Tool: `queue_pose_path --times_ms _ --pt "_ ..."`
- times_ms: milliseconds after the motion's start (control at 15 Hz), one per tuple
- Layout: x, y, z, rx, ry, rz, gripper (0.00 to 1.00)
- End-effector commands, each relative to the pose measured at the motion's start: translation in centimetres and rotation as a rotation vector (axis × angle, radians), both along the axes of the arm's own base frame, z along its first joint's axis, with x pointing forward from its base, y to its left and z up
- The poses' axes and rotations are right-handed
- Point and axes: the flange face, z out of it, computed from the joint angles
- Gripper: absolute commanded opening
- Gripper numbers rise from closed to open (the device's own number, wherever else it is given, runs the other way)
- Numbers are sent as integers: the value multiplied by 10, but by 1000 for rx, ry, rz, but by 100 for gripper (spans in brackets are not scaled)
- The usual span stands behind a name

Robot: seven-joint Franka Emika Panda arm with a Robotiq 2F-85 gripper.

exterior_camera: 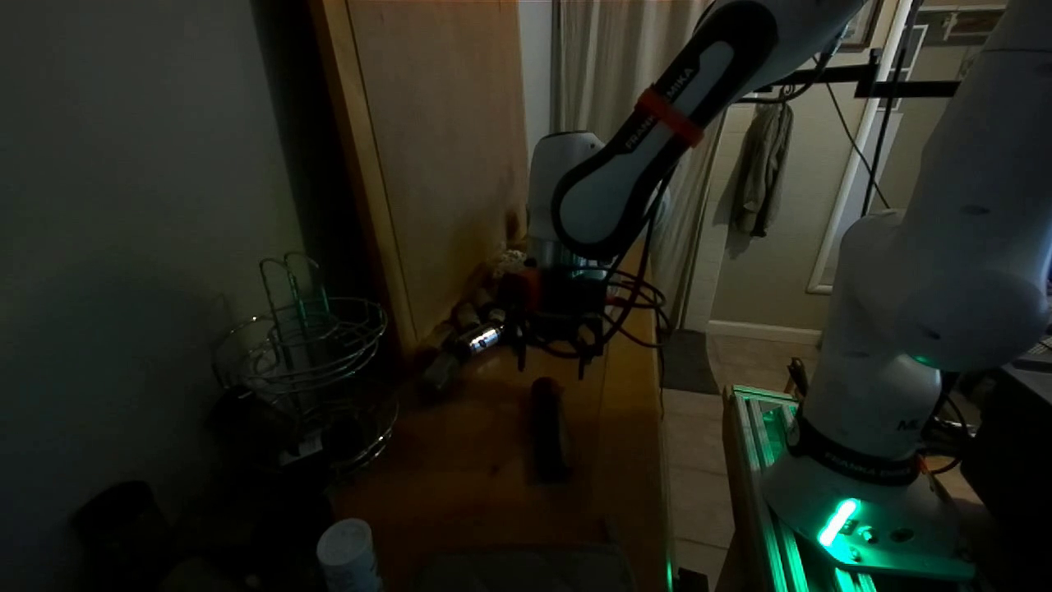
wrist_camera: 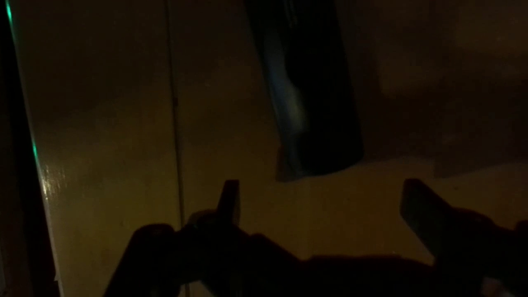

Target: Turn the remote around

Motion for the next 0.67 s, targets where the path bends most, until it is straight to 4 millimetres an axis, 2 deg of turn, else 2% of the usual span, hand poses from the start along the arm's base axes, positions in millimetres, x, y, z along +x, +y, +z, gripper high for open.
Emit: queue_pose_path --times_ms 0,133,267,333,600 --pt "10 6 4 9 -23 38 100" --pt "12 8 2 13 -14 54 98" --pt "14 10 -3 14 0 64 74" --pt "14 10 -5 13 5 67 72" --pt "15 10 -11 14 16 71 42"
